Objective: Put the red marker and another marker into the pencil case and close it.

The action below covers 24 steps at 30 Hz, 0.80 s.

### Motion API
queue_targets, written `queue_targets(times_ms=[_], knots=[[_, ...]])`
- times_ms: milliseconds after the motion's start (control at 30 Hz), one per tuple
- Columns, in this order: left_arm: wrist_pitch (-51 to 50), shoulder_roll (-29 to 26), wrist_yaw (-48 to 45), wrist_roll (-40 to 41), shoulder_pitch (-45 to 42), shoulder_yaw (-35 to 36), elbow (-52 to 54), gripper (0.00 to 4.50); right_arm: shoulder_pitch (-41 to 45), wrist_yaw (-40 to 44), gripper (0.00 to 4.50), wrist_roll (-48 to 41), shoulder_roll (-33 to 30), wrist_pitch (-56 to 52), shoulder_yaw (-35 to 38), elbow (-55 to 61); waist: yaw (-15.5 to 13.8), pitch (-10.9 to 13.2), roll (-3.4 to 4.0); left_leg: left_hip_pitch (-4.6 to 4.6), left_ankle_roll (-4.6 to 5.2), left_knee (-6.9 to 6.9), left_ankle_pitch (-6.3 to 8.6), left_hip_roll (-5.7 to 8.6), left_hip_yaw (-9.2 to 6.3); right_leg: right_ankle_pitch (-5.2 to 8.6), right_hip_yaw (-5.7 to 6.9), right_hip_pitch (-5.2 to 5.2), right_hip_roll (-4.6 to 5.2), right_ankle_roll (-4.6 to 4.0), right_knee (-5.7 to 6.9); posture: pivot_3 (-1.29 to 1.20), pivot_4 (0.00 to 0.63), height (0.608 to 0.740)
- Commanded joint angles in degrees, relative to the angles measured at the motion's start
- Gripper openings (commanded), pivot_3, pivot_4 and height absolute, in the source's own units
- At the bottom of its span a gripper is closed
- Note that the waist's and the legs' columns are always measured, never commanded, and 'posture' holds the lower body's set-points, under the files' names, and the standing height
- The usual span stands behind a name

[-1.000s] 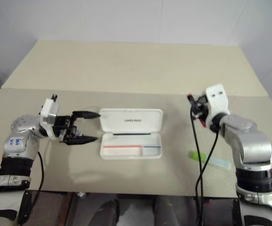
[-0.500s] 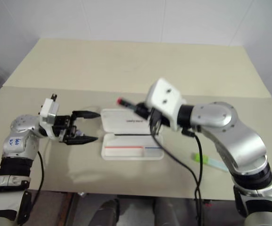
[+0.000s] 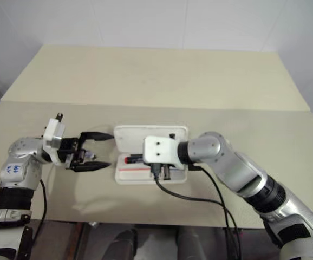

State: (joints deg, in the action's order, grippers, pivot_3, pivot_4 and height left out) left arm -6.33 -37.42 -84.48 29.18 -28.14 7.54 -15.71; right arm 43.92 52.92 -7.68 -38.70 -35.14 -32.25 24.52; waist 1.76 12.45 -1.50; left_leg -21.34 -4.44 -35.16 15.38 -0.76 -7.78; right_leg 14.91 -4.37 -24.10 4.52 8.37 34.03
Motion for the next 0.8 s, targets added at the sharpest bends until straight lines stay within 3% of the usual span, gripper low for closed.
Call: queue_targets(times_ms=[33, 267, 633, 800], knots=[[-0.3, -1.3, 0.5, 1.6, 0.8, 1.8, 3.2, 4.50, 1.2, 1.3, 0.57, 3.1, 1.3, 3.3, -1.0, -1.7, 0.0, 0.0, 0.00, 0.00, 0.00, 0.00, 0.00, 0.00, 0.01, 0.00, 0.00, -0.01, 0.00, 0.00, 0.01, 0.00, 0.150, 0.740], [-0.8, -1.4, 1.0, 1.7, 1.5, 2.3, 4.2, 4.50, 1.6, 2.3, 0.57, 7.2, 4.6, 5.8, -1.2, -6.5, 0.1, 0.0, 0.00, 0.03, 0.00, -0.01, 0.00, -0.01, 0.05, 0.00, -0.04, -0.03, -0.01, 0.00, 0.10, 0.00, 0.150, 0.740], [-1.2, -1.7, 1.3, 1.8, 1.8, 2.6, 4.5, 4.50, 0.0, 5.5, 4.29, 5.1, 6.1, 3.5, 2.6, -3.7, 0.1, 0.0, -0.01, 0.01, 0.00, -0.01, 0.00, 0.01, 0.45, 0.00, -0.46, -0.34, -0.01, 0.00, 0.35, 0.00, 0.150, 0.740], [-1.2, -1.4, 1.5, 1.7, 1.5, 2.3, 4.4, 4.50, -1.2, 6.3, 4.45, 0.1, 6.0, -0.1, 7.0, 0.3, 0.0, 0.0, -0.01, 0.03, 0.00, -0.02, 0.00, 0.00, 0.50, 0.00, -0.54, -0.38, -0.03, 0.00, 0.44, 0.00, 0.150, 0.740]])
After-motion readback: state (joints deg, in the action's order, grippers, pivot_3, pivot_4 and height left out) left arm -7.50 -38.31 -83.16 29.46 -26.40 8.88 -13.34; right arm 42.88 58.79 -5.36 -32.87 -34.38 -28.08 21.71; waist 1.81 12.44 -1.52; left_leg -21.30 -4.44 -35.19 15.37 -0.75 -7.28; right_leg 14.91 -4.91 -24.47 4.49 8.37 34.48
